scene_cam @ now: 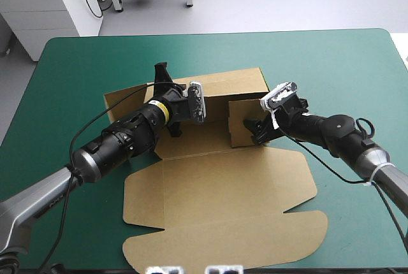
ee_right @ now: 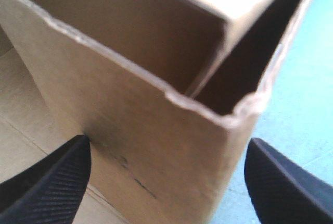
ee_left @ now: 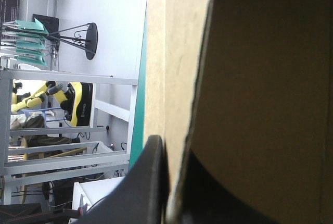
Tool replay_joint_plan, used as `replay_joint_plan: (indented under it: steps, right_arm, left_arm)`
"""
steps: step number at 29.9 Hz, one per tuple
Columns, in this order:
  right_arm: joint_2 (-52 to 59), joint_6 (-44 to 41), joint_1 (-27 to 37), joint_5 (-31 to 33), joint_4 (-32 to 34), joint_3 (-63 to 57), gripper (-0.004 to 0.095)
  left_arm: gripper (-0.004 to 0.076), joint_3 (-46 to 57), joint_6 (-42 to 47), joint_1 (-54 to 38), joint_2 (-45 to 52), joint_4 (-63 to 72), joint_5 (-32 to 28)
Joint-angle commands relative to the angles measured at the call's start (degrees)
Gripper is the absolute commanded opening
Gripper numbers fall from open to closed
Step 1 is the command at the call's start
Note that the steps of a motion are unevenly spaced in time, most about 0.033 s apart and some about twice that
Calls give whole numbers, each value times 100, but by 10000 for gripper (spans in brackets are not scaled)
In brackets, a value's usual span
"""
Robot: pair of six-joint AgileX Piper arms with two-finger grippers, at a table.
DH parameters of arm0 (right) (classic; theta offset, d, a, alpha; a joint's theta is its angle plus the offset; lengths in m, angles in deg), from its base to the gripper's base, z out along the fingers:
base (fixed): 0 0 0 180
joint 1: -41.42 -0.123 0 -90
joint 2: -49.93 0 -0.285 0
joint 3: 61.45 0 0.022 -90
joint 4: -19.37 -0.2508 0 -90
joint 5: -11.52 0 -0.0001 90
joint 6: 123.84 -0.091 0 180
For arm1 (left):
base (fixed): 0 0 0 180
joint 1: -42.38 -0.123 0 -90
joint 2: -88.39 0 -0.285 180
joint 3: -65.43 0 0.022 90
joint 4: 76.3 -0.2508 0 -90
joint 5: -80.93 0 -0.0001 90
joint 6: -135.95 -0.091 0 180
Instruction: Fold the box
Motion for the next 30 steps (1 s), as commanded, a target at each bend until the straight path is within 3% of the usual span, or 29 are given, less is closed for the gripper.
replay_joint_plan:
  steps: [1,6,15,20,22,25,30]
  right_arm:
    - [156,-66,-49,-448,-201,163,735]
    - [85,-66,-49,-448,-162,163,598]
    - [10,-347,-49,-315,-184,163,-1]
    - [18,-376,-49,-256,-252,163,-14]
    - [18,-483,-49,-371,-317,163,-14]
    - [18,-649,-49,-475,-313,163,-14]
    - [18,-649,-49,-475,-313,163,-14]
  left_arm:
    - [-8,-124,-2,25,178,427,-25]
    - [-8,-31,-377,196,178,474,-47]
    - [-8,-31,-366,248,156,614,-97]
    - [2,-31,-366,259,156,614,-112]
    - [48,-31,-346,259,156,639,-154]
    - [193,-31,-346,301,181,855,-175]
    - [585,-31,-327,524,443,930,-202]
